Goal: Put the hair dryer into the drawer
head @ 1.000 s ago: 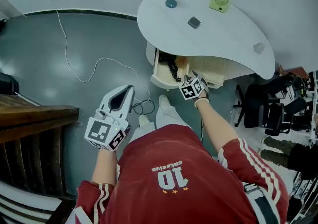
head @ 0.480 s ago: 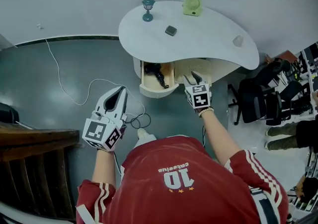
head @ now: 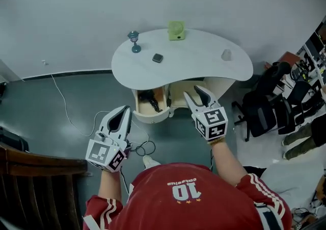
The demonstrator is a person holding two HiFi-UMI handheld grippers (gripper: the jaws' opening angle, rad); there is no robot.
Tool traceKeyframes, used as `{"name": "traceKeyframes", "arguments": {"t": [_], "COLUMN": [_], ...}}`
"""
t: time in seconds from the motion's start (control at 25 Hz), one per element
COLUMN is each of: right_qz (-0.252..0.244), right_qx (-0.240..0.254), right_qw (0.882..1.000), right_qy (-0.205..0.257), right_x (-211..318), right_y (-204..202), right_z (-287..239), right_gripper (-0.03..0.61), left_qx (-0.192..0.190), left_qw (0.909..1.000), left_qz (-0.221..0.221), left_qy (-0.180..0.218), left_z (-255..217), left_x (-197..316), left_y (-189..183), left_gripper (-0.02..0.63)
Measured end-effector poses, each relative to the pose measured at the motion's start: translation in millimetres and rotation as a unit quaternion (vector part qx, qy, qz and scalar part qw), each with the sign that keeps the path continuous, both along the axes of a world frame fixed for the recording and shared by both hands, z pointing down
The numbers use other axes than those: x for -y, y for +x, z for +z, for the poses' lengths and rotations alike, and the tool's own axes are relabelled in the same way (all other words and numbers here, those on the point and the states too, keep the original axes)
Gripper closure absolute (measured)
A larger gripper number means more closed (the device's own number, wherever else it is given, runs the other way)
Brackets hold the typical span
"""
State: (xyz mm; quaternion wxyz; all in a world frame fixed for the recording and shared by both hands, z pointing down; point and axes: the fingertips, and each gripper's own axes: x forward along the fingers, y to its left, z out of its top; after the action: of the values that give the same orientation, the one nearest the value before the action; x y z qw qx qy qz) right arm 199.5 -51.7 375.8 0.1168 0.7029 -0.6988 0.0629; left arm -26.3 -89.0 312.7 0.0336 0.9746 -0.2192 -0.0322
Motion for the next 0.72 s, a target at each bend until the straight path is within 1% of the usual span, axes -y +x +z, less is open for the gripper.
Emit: {"name": "traceKeyframes", "arguments": {"t": [0.08, 0.2, 0.4, 0.56, 0.6, 0.72], "right_qz": [-0.001, 0.003, 0.012, 0.020, 0.022, 0.029], "right_qx": [-0.003, -0.007, 0.005, 0.028, 0.032, 0.044], "right_qw": [1.000, 0.998, 0.995, 0.991, 0.990, 0.988], "right_qy": [0.028, 0.063, 0.102, 0.133, 0.137, 0.148], "right_x": [-22.5, -57.0, -108.8, -125.3, -126.4, -126.5], "right_y": [4.2, 17.7, 41.6, 59.1, 62.2, 68.8], "right_z": [-27.5, -62.1, -96.6, -113.8, -116.1, -123.5], "right_gripper": [0.405, 0.407, 0.407, 0.410, 0.410, 0.413], "left_qx": [-0.003, -0.011, -0.024, -0.062, -0.068, -0.062], "left_qw": [0.9999, 0.9996, 0.9988, 0.9973, 0.9967, 0.9963], "left_qz": [0.009, 0.022, 0.036, 0.039, 0.043, 0.051], "left_qy": [0.010, 0.015, 0.021, 0.003, 0.004, 0.030], "left_z": [-12.9, -26.0, -40.7, -55.7, -59.3, -69.2], "left_x": [-17.2, -42.3, -80.8, -87.7, -88.8, -88.6], "left_y": [13.3, 35.7, 66.0, 88.7, 94.0, 103.7], "left_gripper": [0.609, 0.610, 0.609, 0.609, 0.609, 0.609]}}
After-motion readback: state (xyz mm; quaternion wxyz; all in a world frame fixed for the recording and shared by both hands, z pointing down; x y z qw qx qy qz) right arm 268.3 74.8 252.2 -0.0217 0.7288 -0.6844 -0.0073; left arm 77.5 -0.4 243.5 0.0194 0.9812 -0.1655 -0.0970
